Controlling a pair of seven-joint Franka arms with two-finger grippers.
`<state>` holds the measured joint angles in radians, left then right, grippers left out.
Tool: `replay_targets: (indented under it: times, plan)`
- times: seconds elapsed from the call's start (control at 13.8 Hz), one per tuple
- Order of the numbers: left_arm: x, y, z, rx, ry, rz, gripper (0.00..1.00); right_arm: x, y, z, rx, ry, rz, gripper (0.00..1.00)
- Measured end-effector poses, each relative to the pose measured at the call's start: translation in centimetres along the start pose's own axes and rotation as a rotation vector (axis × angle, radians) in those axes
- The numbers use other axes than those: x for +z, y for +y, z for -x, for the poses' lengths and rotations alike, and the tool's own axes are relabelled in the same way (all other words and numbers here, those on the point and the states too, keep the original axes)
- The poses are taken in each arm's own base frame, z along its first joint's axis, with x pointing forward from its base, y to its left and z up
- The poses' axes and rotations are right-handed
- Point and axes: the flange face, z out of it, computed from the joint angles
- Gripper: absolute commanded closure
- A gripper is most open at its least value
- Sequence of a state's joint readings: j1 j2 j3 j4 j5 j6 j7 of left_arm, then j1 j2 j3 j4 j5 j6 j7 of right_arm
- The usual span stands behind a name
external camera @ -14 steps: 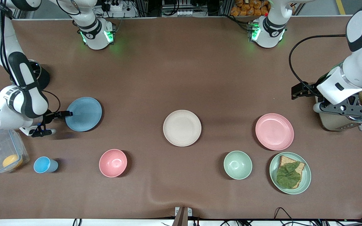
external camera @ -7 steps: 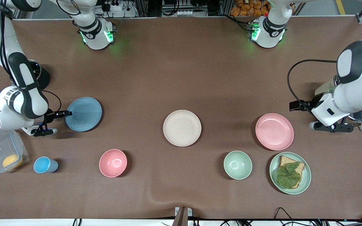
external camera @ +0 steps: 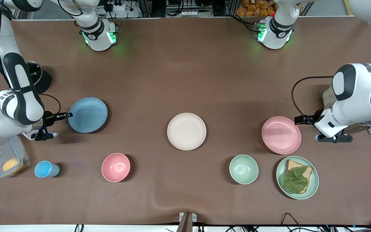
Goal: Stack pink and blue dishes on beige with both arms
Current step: 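Grasp the blue plate rim with the right gripper while the left grasps the pink plate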
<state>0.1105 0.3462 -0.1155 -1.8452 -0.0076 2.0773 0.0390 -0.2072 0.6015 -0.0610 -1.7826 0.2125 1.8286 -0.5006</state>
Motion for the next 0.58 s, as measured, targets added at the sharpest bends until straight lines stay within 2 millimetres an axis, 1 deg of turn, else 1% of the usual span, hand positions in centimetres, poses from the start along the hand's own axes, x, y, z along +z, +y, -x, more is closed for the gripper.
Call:
replay_targets:
  times: [0.22, 0.29, 0.43, 0.58]
  plan:
    - [5.6, -3.0, -0.9, 0.031, 0.006, 0.014, 0.00, -0.9, -0.3, -0.1, -0.003, -0.005, -0.005, 1.00]
    - [7.2, -4.0, -1.1, 0.045, 0.002, 0.019, 0.07, -1.2, -0.3, -0.1, -0.004, -0.004, -0.004, 1.00]
    - [9.6, -5.9, -1.1, 0.063, -0.010, 0.032, 0.32, -1.4, -0.4, -0.2, -0.005, -0.001, -0.003, 1.00]
    - [11.6, -6.9, -1.0, 0.051, -0.023, 0.069, 0.58, -1.7, -0.5, -0.2, -0.007, -0.005, -0.006, 1.00]
